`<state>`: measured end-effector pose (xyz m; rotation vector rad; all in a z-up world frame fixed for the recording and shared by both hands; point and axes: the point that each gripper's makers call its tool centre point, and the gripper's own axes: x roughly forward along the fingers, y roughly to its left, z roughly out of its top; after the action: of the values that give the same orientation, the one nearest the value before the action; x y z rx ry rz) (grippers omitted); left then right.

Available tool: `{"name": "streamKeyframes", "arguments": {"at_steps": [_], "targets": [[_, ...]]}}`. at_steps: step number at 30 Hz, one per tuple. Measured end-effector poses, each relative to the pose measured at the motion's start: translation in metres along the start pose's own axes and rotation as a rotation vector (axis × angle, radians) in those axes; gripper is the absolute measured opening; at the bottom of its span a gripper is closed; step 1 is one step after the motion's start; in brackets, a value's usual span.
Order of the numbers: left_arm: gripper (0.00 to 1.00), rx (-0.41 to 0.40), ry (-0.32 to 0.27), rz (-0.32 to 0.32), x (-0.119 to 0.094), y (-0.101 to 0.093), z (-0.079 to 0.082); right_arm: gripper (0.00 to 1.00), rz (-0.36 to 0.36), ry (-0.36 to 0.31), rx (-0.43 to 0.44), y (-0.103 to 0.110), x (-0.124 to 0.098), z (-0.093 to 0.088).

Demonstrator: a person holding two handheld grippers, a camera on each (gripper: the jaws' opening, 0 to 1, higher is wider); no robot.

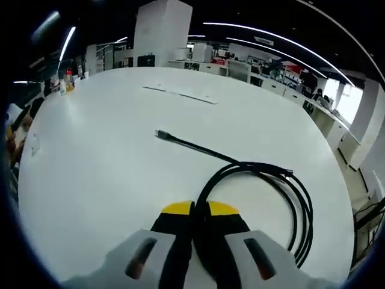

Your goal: Plug the desk Type‑C cable into the charger adapter.

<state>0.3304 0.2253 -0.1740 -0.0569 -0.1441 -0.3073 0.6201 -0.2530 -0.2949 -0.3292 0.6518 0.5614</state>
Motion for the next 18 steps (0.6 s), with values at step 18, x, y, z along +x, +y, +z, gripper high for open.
{"name": "streamKeyframes", "arguments": {"at_steps": [18], "targets": [[1.0, -0.008, 0.002, 0.003, -0.002, 0.002, -0.001, 0.04, 0.009, -0.007, 0.019, 0.01, -0.015, -0.01]]}}
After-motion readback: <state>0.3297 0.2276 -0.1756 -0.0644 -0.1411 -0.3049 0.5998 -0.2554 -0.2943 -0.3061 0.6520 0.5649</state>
